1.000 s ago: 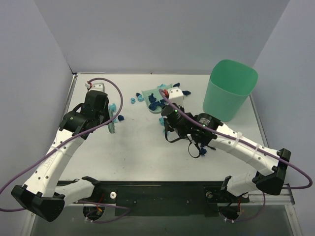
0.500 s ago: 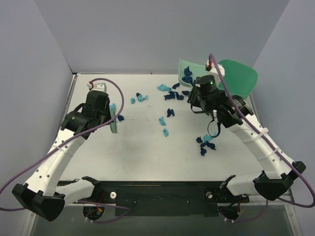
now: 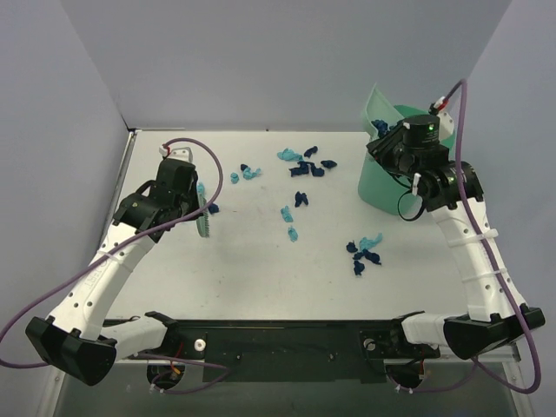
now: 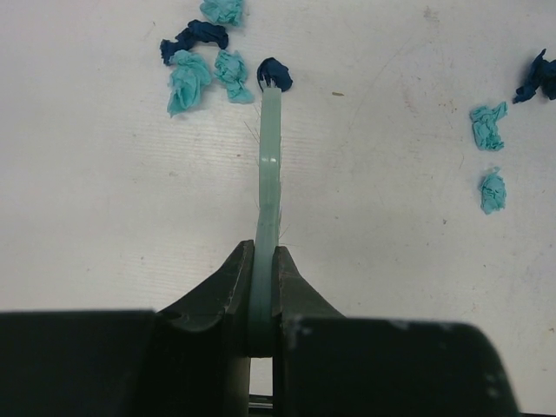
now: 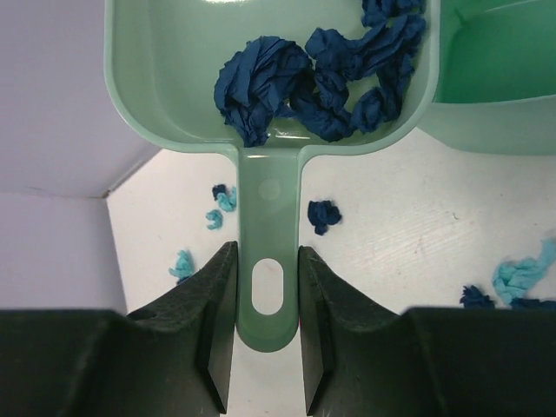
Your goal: Sweep away the paper scraps from the table
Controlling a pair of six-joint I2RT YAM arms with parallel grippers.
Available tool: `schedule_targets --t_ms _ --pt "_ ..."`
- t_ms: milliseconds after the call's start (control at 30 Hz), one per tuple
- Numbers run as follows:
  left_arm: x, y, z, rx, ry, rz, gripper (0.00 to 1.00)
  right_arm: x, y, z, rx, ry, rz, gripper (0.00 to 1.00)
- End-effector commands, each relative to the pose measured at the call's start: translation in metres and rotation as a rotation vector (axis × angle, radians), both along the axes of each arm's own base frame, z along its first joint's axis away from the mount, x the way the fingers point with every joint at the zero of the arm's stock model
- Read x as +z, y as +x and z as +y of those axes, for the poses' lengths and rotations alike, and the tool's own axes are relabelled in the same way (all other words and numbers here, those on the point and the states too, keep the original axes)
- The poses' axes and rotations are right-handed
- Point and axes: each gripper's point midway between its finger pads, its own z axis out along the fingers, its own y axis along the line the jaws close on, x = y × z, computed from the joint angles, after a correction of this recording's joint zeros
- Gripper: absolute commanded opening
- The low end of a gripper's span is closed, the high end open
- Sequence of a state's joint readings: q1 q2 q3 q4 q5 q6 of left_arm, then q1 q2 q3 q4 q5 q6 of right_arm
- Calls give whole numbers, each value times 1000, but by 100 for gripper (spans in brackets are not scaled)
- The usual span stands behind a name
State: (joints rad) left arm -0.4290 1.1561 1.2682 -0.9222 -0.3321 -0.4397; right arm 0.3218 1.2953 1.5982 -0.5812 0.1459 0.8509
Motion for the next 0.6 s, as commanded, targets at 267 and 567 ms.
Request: schedule_targets --t_ms 267,567 --pt "14 5 3 1 0 -56 0 41 35 -7 -33 505 -172 0" --pt "18 1 4 -6 -5 -64 0 40 50 -23 -94 713 -238 0"
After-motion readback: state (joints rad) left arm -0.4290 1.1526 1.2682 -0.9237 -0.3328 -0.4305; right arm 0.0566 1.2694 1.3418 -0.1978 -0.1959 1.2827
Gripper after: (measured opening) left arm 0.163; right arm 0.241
